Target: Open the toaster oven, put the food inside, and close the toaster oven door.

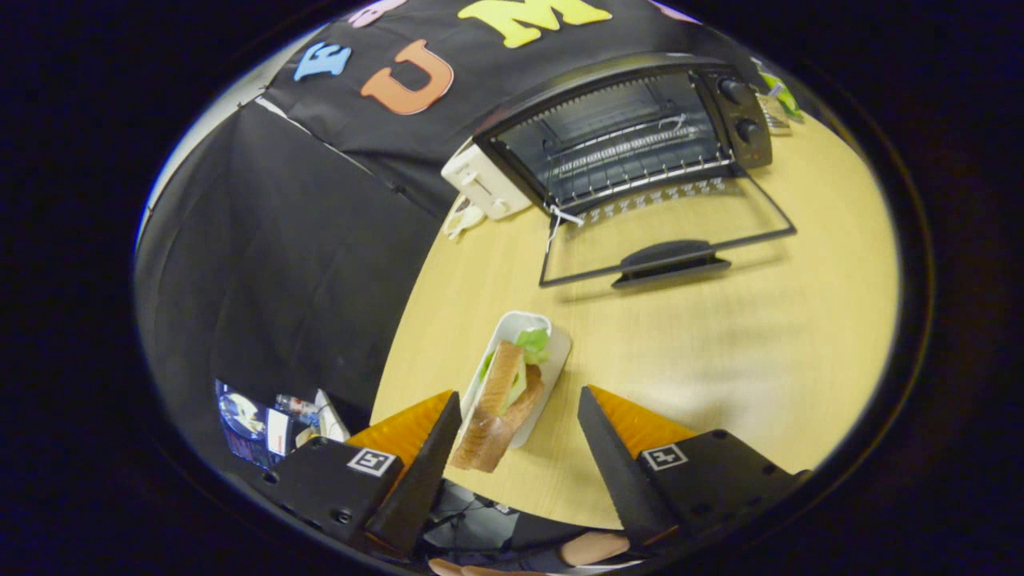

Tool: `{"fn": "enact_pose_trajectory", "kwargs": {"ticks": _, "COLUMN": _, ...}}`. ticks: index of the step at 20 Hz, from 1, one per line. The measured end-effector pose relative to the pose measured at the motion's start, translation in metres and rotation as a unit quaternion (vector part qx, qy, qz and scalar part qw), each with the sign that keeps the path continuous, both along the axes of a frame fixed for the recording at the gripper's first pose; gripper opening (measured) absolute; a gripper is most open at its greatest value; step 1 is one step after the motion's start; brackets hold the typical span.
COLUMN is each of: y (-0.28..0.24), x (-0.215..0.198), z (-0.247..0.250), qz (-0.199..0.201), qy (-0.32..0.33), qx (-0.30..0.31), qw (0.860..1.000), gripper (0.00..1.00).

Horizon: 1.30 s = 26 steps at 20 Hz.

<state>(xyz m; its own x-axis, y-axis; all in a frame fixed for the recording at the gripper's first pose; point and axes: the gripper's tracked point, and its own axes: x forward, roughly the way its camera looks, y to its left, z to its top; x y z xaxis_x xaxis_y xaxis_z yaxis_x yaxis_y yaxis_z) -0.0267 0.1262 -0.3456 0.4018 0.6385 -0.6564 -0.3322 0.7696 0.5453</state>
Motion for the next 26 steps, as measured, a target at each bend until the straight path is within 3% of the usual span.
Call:
{"fn": "enact_pose_trajectory", "kwargs": {"ticks": 3, "y": 0.008, "x": 0.000, "z": -0.006, "qz": 0.025, "qy": 0.016, "qx": -0.005, "qw": 1.000, "gripper": 0.87}}
{"fn": "enact_pose_trajectory", "kwargs": {"ticks": 6, "y": 0.011, "x": 0.009, "z": -0.002, "qz": 0.036, "qy": 0.032, "qx": -0.008, "qw": 0.999, "gripper": 0.56}}
{"fn": "enact_pose_trajectory", "kwargs": {"ticks": 10, "y": 0.006, "x": 0.020, "z": 0.004, "qz": 0.064, "qy": 0.051, "qx": -0.040, "qw": 0.996, "gripper": 0.42}}
{"fn": "enact_pose_trajectory", "kwargs": {"ticks": 14, "y": 0.006, "x": 0.023, "z": 0.016, "qz": 0.078, "qy": 0.052, "qx": -0.051, "qw": 0.994, "gripper": 0.37}}
{"fn": "enact_pose_trajectory", "kwargs": {"ticks": 19, "y": 0.009, "x": 0.016, "z": 0.023, "qz": 0.079, "qy": 0.049, "qx": -0.013, "qw": 0.996, "gripper": 0.33}}
{"fn": "enact_pose_trajectory", "kwargs": {"ticks": 23, "y": 0.005, "x": 0.015, "z": 0.053, "qz": 0.071, "qy": 0.044, "qx": 0.064, "qw": 0.994, "gripper": 0.32}}
{"fn": "enact_pose_trajectory", "kwargs": {"ticks": 26, "y": -0.011, "x": 0.031, "z": 0.072, "qz": 0.026, "qy": 0.027, "qx": 0.153, "qw": 0.988, "gripper": 0.31}}
